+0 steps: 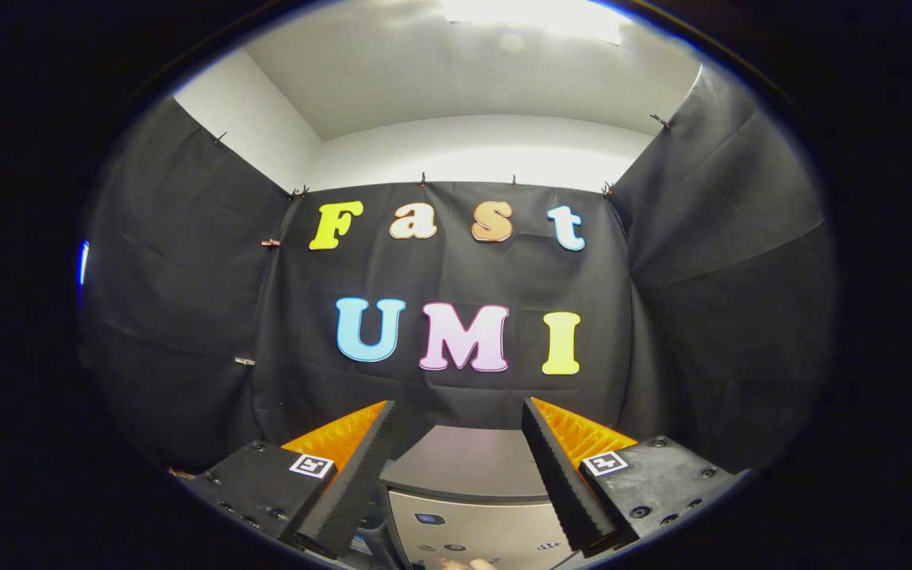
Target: Put the clothes into the washing machine and then close the washing machine lid.
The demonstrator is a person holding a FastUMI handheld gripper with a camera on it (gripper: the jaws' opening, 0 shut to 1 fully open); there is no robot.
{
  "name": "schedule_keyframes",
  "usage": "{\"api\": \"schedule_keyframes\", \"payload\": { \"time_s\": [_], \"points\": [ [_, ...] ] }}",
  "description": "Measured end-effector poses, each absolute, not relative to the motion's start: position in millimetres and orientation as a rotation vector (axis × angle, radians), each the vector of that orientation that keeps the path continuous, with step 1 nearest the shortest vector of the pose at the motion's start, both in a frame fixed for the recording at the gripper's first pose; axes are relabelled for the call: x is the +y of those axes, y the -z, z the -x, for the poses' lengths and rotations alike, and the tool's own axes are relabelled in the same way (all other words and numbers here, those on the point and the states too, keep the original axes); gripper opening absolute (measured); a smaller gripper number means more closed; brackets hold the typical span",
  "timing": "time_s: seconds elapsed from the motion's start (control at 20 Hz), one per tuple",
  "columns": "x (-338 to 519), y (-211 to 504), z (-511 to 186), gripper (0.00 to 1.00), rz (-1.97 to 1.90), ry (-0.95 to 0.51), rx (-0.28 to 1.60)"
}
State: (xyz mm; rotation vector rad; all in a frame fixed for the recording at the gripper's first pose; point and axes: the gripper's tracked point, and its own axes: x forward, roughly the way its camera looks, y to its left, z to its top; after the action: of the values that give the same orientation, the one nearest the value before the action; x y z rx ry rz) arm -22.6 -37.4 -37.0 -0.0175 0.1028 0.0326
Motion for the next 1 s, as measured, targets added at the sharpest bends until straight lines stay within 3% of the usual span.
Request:
{"api": "schedule_keyframes", "payload": {
  "time_s": [1.0],
  "points": [
    [-37.9,47.8,2.1,0.98,0.007,-0.023,0.121]
  ]
}}
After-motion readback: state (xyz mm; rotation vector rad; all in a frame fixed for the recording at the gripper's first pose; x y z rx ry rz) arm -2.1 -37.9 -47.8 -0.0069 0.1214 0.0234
